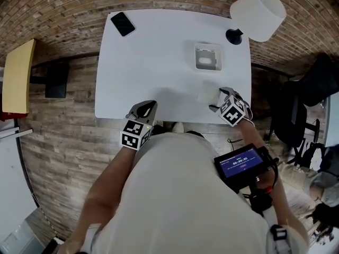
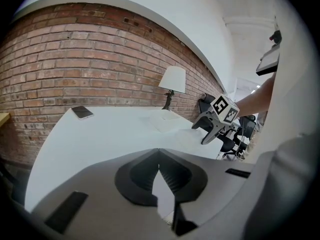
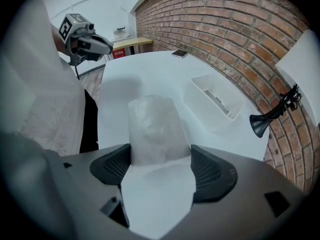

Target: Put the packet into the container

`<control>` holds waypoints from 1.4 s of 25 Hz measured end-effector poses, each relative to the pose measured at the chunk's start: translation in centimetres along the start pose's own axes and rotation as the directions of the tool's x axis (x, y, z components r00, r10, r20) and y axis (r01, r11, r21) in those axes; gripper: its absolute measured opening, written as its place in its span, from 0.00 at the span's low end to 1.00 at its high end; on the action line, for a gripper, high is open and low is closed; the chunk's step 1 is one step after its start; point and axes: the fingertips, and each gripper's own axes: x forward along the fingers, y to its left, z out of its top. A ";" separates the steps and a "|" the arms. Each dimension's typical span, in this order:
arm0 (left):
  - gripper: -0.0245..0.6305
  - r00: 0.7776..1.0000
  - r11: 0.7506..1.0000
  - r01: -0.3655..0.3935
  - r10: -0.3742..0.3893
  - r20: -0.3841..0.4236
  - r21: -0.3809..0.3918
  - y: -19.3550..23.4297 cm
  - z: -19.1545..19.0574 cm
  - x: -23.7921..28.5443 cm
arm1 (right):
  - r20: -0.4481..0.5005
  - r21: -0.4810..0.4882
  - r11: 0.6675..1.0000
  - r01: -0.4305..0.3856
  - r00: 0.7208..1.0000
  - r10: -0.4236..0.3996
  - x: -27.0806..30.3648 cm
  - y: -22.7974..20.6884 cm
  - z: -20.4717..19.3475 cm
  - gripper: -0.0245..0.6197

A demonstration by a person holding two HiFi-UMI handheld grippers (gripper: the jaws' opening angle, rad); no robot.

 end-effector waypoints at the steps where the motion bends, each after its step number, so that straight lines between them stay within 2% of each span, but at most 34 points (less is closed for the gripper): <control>1: 0.05 1.000 1.000 0.003 -0.003 -0.001 0.002 0.0 0.0 0.1 | 0.000 -0.002 1.000 0.002 1.000 -0.002 -0.1 0.0 0.0 0.62; 8: 0.05 1.000 1.000 0.024 -0.024 -0.005 0.010 0.1 0.1 0.4 | 0.002 -0.017 0.999 0.027 1.000 -0.027 -0.5 0.3 0.0 0.52; 19: 0.05 0.999 0.998 0.052 -0.053 0.002 0.020 0.4 0.5 1.3 | 0.061 -0.016 0.996 0.085 0.995 -0.084 -4.0 -1.1 1.7 0.51; 27: 0.05 0.999 0.999 0.032 -0.033 0.030 0.039 1.3 1.9 1.7 | 0.165 -0.002 0.990 0.144 0.976 -0.142 -8.2 -6.3 6.3 0.51; 31: 0.05 0.999 0.999 0.018 -0.019 0.031 0.034 1.8 2.0 1.7 | 0.162 -0.037 0.985 0.167 0.974 -0.159 -8.1 -9.7 8.0 0.51; 35: 0.05 1.000 1.000 -0.003 0.002 0.031 0.024 2.6 1.8 1.4 | 0.143 -0.070 0.986 0.151 0.980 -0.140 -6.5 -12.2 9.4 0.51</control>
